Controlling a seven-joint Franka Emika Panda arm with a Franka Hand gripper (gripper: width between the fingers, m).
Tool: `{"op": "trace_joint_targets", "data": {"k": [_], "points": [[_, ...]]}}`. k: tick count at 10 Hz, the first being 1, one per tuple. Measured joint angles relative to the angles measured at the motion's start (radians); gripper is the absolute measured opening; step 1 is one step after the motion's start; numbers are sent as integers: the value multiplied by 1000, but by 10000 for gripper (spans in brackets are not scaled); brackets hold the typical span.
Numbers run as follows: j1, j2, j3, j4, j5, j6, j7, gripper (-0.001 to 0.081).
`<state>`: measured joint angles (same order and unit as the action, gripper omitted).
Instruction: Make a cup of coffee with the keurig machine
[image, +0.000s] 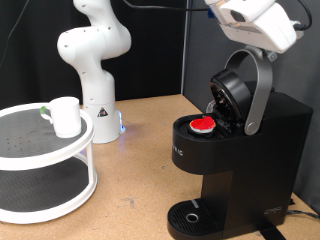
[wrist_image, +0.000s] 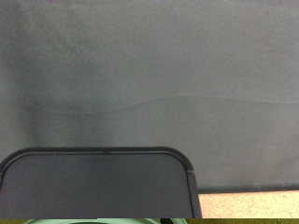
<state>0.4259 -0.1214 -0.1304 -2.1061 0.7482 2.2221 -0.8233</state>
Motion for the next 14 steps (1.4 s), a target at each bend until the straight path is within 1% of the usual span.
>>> {"op": "trace_joint_targets", "data": {"k": [4,6,10,14], "points": [[-8,-18,-29,-7,2,-38,-24,0],[-14,-24,-50,-9,2,-67,-54,0],[-37,-43,-87,-18,-7,-127,-92,0],[-58,-45,-107,-26,-18,-135,-95,0]]}}
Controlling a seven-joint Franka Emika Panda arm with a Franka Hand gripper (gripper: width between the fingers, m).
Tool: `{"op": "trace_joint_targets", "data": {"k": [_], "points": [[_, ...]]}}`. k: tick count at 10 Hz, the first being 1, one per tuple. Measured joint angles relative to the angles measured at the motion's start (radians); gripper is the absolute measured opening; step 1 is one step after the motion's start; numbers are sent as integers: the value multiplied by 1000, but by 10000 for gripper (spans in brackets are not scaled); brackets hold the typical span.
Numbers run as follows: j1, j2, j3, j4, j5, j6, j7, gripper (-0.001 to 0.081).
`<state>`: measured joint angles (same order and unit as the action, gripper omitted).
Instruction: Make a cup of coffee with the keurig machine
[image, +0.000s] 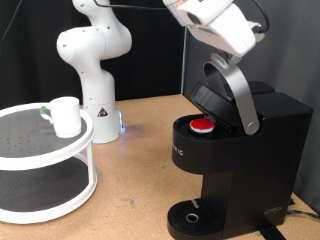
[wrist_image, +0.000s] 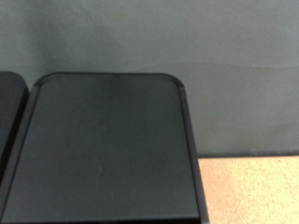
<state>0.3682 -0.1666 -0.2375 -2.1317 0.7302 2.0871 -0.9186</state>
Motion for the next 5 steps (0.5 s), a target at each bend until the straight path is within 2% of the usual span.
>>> {"op": "trace_joint_targets", "data": {"k": [5], "points": [[-21,-3,-18,-15,-28,-16,-52,0]]}}
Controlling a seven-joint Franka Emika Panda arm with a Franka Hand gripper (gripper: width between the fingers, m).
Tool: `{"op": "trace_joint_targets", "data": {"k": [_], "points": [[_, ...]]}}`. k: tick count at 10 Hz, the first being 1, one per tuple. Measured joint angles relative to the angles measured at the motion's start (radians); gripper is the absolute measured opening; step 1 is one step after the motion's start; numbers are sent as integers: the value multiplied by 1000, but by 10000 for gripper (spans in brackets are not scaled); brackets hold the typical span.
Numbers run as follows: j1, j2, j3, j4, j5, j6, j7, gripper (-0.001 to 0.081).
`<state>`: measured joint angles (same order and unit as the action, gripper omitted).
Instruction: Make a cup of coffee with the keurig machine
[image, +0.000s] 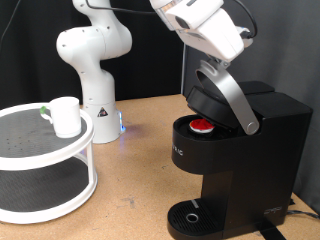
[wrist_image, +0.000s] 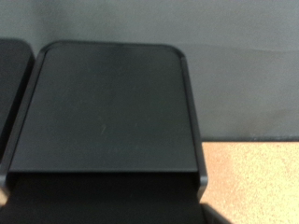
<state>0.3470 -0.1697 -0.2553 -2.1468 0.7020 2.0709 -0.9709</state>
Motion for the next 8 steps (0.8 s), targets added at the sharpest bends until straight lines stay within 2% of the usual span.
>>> {"op": "trace_joint_targets", "data": {"k": [5,8], "points": [[-14,-34,-2,-49,-22,0,-46,0],[-19,-44,-1,-66,-46,22,-21,0]]}}
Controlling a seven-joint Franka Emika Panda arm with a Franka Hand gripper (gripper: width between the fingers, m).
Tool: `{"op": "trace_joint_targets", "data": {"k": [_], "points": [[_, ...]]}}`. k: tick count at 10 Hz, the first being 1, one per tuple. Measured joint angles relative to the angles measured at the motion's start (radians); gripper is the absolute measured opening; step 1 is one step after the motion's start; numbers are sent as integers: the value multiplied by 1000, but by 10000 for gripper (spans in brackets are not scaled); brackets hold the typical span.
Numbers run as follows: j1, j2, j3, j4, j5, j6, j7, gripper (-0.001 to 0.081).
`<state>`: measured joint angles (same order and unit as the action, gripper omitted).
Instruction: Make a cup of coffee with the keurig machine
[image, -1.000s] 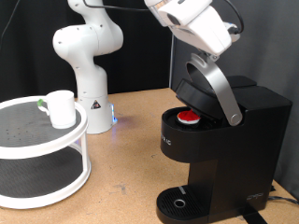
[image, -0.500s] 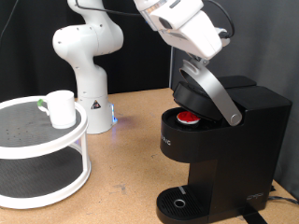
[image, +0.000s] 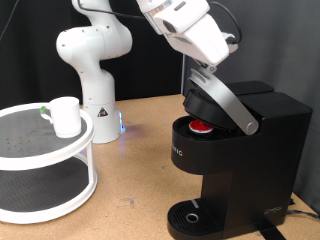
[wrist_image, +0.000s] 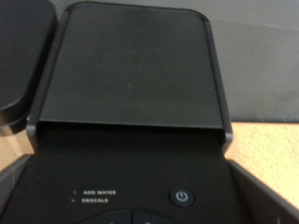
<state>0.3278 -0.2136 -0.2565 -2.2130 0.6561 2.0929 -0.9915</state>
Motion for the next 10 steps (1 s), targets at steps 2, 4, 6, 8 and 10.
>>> {"op": "trace_joint_targets", "data": {"k": [2,4,6,8,10], "points": [[0,0,1,0,0,16,47,0],[0,0,0,6,5,28,60,0],[-1,0,-3,12,5,28,61,0],[-2,0,-6,17,4,27,61,0],[-4,0,-7,21,-1,16,57,0]]}}
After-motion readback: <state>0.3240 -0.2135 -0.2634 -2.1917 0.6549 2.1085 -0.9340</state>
